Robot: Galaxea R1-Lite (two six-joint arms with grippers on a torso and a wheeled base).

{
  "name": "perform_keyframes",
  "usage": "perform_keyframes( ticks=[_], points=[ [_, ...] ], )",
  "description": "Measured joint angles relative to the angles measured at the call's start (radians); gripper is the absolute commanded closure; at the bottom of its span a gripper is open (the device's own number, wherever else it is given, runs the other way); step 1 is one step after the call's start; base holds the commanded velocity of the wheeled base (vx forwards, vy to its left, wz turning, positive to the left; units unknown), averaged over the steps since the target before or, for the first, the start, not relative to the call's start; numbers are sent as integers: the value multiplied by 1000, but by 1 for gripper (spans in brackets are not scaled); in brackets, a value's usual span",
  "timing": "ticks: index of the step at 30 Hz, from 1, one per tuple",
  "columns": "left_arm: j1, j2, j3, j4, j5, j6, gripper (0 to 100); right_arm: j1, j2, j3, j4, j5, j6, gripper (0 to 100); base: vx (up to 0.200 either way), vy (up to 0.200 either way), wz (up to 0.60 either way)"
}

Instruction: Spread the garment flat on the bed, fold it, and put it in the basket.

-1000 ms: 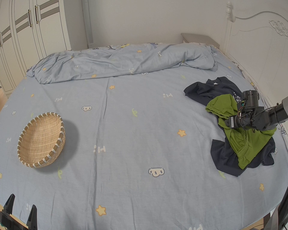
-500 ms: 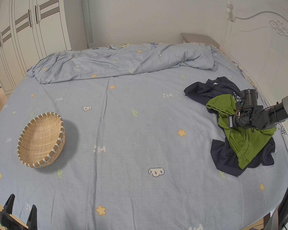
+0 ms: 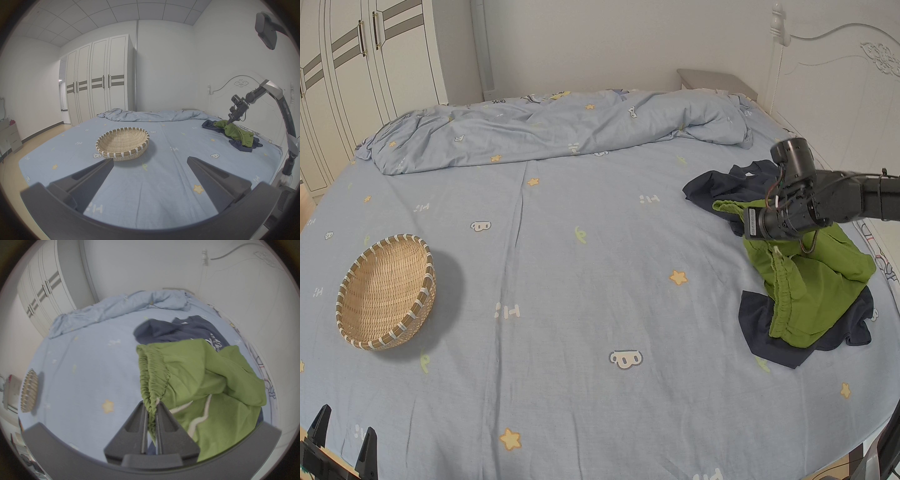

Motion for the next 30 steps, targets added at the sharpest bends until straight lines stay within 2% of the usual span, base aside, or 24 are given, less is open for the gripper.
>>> perform_keyframes(
  ticks=[5, 11, 22, 26, 30],
  points=[
    [0, 0, 0, 0, 0, 0, 0, 102, 9, -200, 143, 36, 68, 100, 0, 0, 0],
    [0, 0, 0, 0, 0, 0, 0, 258, 46, -345, 229, 53, 155, 100, 0, 0, 0],
    [0, 0, 0, 0, 0, 0, 0, 510, 126, -379, 269, 58, 333, 100, 0, 0, 0],
    [0, 0, 0, 0, 0, 0, 0, 574, 130, -380, 275, 57, 379, 100, 0, 0, 0],
    [0, 0, 0, 0, 0, 0, 0, 601, 124, -380, 294, 33, 374, 100, 0, 0, 0]
  ],
)
